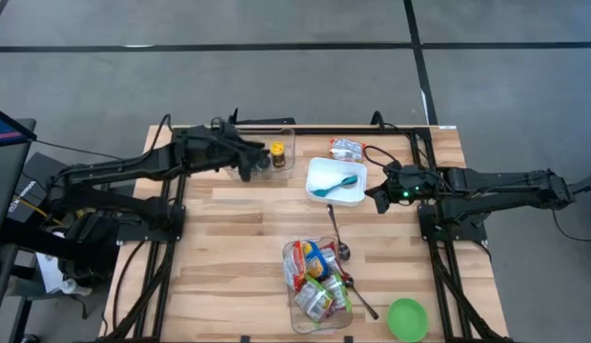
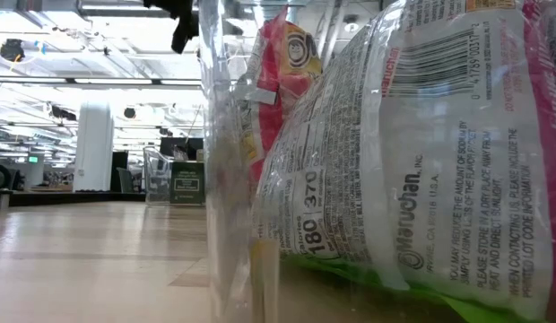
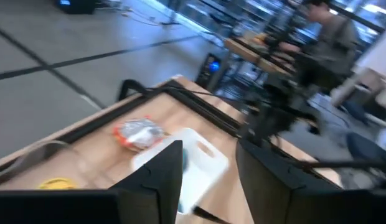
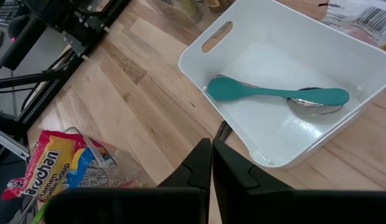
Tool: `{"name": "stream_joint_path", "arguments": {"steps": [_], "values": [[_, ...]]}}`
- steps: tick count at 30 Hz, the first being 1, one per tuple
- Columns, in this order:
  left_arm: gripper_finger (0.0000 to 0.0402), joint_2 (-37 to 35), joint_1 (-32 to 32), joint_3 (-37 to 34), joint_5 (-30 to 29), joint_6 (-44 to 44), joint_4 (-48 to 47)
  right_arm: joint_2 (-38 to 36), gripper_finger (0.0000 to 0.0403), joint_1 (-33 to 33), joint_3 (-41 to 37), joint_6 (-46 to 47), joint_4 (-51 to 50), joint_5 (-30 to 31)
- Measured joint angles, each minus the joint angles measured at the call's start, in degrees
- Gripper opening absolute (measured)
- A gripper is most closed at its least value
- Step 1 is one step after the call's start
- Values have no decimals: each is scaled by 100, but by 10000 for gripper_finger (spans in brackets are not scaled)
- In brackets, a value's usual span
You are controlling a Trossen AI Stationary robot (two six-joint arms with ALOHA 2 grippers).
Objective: Pick & Place Food Item
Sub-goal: Put the orange noodle pack into the bottom transparent bin
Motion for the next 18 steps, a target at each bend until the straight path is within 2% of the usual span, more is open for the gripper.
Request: {"name": "stream_joint_path", "arguments": {"steps": [9, 18], "values": [[98, -133, -672, -2, 202, 414, -2, 1, 8, 1, 0, 0, 0, 0], [33, -142, -901, -2, 202, 483, 269, -1, 8, 2, 0, 0, 1, -10]]}}
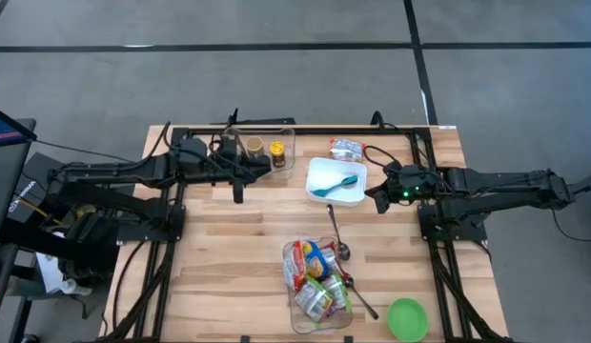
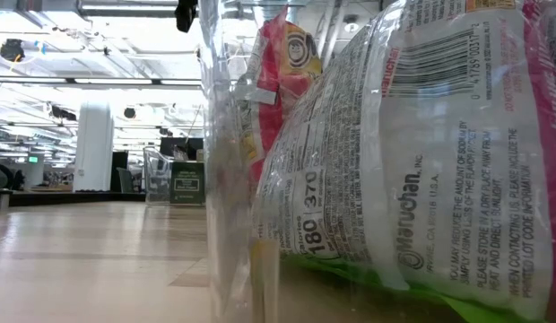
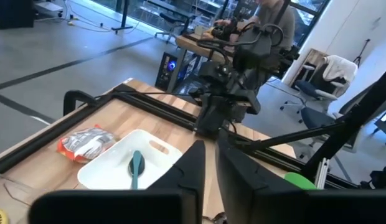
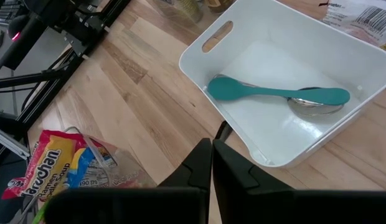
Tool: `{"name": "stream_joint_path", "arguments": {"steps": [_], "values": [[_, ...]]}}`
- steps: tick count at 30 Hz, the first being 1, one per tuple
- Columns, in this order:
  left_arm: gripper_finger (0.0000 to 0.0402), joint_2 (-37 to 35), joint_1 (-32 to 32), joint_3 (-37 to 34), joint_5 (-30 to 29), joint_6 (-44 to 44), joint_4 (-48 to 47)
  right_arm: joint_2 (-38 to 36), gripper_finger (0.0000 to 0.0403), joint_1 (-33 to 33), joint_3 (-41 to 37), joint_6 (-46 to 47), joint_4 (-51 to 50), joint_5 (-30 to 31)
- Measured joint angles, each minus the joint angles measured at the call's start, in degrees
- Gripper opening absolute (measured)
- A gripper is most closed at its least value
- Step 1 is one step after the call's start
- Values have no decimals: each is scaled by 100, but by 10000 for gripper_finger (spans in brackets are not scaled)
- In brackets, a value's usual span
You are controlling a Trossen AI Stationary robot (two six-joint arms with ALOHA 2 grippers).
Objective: Pick & Place Food Item
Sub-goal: Put the orange noodle pack into the bottom transparent bin
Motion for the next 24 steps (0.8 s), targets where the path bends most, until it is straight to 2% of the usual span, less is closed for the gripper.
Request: {"name": "stream_joint_path", "arguments": {"steps": [7, 14, 20, 24], "values": [[6, 0, -8, 0, 0, -32, 9, 1, 8, 0, 0, 0, -1, 0], [3, 0, -12, 0, 0, -42, 9, 1, 8, -4, 0, 6, 44, 2], [8, 1, -10, 0, -1, -44, 11, 1, 8, -18, 0, 910, 780, 5], [6, 2, -10, 0, -2, -44, 11, 1, 8, -26, 0, 946, 1279, 7]]}}
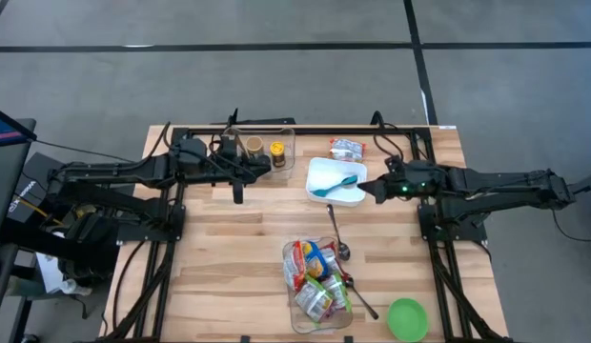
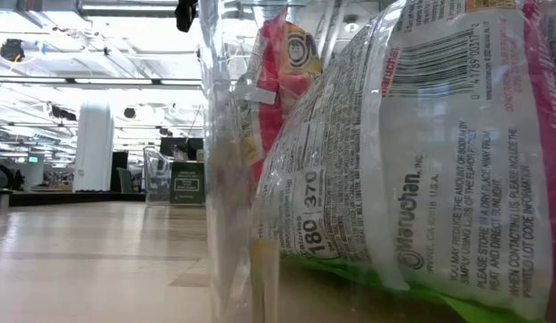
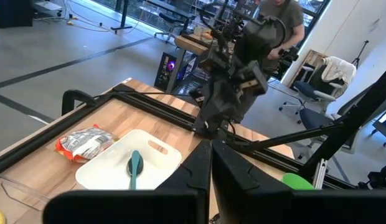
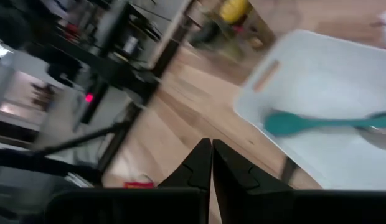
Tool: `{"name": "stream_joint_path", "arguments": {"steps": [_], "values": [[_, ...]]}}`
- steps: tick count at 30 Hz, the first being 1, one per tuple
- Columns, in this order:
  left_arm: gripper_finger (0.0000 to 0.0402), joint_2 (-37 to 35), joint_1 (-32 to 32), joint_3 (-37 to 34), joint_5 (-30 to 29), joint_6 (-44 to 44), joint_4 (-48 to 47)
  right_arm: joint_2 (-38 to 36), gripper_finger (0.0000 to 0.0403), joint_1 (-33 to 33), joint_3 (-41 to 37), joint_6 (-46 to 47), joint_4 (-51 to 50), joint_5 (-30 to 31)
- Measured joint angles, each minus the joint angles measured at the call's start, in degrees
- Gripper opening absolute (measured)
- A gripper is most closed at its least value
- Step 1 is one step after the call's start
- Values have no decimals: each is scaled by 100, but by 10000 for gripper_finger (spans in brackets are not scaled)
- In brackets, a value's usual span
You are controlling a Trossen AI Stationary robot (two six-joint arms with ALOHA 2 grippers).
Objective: Pick & Place Food Item
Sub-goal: Put the orange noodle pack into the bottom transparent bin
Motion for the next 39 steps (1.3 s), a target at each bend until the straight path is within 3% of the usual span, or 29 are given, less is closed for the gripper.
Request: {"name": "stream_joint_path", "arguments": {"steps": [4, 14, 27, 39], "values": [[8, 0, 0, 0, 1, 0, 0, 0, 8, -59, 0, -54, 498, 5], [8, 0, 0, 0, 2, 0, 2, -2, 8, -400, 0, -1232, 1157, 15], [6, 0, 0, 0, 2, 0, 2, -2, 8, -1225, 0, -1012, 1316, 13], [6, 0, 2, 0, 2, 0, 2, 0, 8, -2481, 1, -998, 1291, 12]]}}
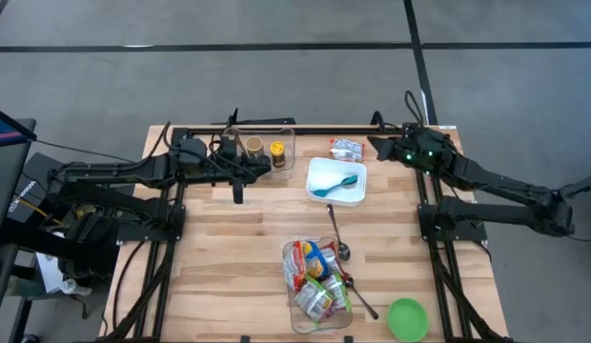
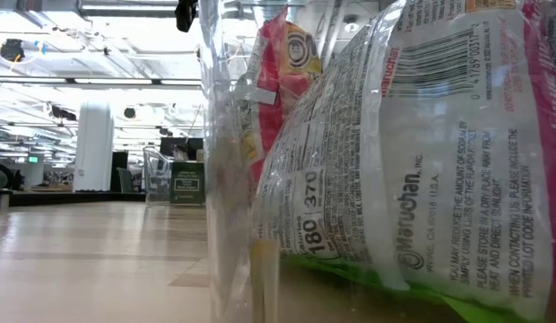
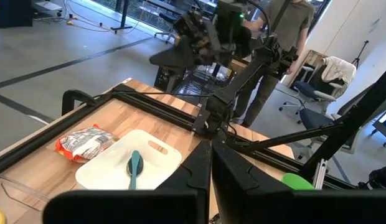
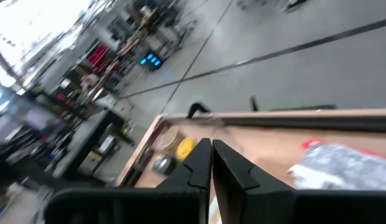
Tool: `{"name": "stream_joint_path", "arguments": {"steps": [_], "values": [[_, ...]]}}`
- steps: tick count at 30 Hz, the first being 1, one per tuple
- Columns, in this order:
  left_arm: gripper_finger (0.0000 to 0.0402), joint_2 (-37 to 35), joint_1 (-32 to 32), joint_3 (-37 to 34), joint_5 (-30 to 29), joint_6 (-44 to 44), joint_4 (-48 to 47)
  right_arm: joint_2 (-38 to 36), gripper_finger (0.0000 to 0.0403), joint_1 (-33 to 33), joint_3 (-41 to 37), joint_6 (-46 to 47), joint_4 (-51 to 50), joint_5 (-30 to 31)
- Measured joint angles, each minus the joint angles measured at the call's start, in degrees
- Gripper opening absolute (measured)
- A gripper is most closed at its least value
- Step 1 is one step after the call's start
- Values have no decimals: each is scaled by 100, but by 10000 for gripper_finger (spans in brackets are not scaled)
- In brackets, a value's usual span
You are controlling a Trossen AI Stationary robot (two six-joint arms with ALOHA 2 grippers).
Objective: Pick & Place Food Item
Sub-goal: Put the orange noodle pack into the bottom transparent bin
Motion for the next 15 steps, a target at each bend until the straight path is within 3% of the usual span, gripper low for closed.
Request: {"name": "stream_joint_path", "arguments": {"steps": [15], "values": [[8, 0, 0, 0, 0, 0, 0, 0, 8, -2148, 0, -1353, -16, -21]]}}
